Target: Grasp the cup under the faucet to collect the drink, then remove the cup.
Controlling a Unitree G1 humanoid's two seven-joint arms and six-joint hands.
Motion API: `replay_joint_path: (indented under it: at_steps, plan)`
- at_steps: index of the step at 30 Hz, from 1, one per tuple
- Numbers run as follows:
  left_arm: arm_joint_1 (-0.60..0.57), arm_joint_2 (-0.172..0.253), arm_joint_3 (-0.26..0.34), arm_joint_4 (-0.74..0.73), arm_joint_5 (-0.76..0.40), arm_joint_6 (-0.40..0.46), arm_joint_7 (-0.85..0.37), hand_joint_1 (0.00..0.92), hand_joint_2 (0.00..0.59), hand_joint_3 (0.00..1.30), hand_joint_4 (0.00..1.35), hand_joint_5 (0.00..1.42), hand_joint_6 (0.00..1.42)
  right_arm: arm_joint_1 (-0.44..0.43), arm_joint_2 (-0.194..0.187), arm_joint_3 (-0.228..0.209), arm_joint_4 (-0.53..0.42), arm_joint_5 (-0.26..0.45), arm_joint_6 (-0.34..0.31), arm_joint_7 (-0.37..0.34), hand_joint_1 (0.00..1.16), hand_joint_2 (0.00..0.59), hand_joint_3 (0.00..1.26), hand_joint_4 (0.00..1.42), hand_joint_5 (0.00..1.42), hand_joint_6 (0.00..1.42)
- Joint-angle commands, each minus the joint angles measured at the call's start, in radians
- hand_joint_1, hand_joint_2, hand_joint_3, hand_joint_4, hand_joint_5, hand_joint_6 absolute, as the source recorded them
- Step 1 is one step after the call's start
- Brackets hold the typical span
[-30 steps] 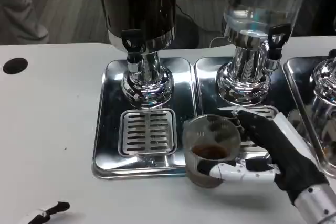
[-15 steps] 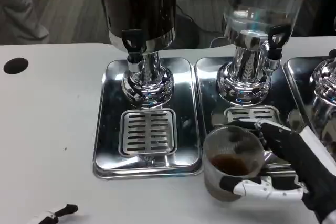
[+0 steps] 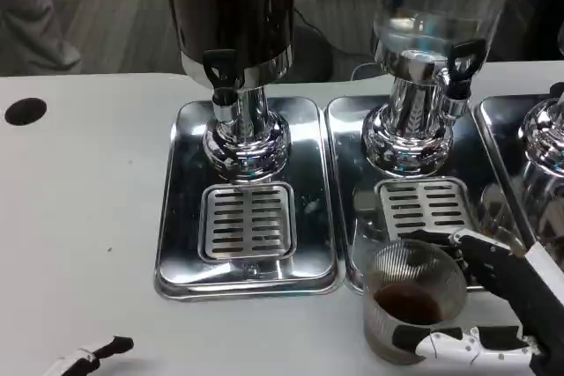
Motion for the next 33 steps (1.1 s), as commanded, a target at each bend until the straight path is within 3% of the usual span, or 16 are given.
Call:
replay_joint_path:
  at_steps: [1, 15, 19, 23, 26, 33]
  plan:
    - [0.020, -0.010, 0.002, -0.036, 0.017, 0.025, -0.007, 0.000, 0.097, 0.31, 0.25, 0.27, 0.55, -0.006, -0.011, -0.029, 0.053, 0.031, -0.106, -0.005, 0.81, 0.101, 0.50, 0.50, 0.51, 0.40]
    - [0.019, -0.012, -0.014, -0.055, 0.030, 0.053, -0.015, 0.000, 0.098, 0.31, 0.26, 0.27, 0.57, -0.026, -0.012, -0.066, 0.227, 0.046, -0.256, -0.017, 0.82, 0.112, 0.50, 0.49, 0.51, 0.39]
    - [0.014, -0.011, -0.013, -0.056, 0.032, 0.060, -0.018, 0.000, 0.098, 0.31, 0.26, 0.27, 0.57, -0.028, -0.011, -0.073, 0.262, 0.041, -0.296, -0.022, 0.81, 0.110, 0.47, 0.45, 0.46, 0.27]
    - [0.006, -0.010, -0.012, -0.056, 0.031, 0.067, -0.024, 0.000, 0.098, 0.31, 0.26, 0.27, 0.57, -0.026, -0.020, -0.073, 0.270, 0.028, -0.333, -0.021, 0.78, 0.094, 0.35, 0.33, 0.38, 0.16]
    - [-0.003, -0.009, -0.016, -0.053, 0.032, 0.073, -0.028, 0.000, 0.098, 0.31, 0.26, 0.27, 0.57, -0.025, -0.026, -0.066, 0.256, 0.030, -0.349, -0.011, 0.72, 0.105, 0.18, 0.20, 0.30, 0.14]
    - [-0.009, -0.005, -0.013, -0.045, 0.024, 0.075, -0.031, 0.000, 0.098, 0.31, 0.26, 0.27, 0.56, -0.023, -0.023, -0.060, 0.223, 0.078, -0.354, 0.011, 0.60, 0.114, 0.10, 0.13, 0.25, 0.14]
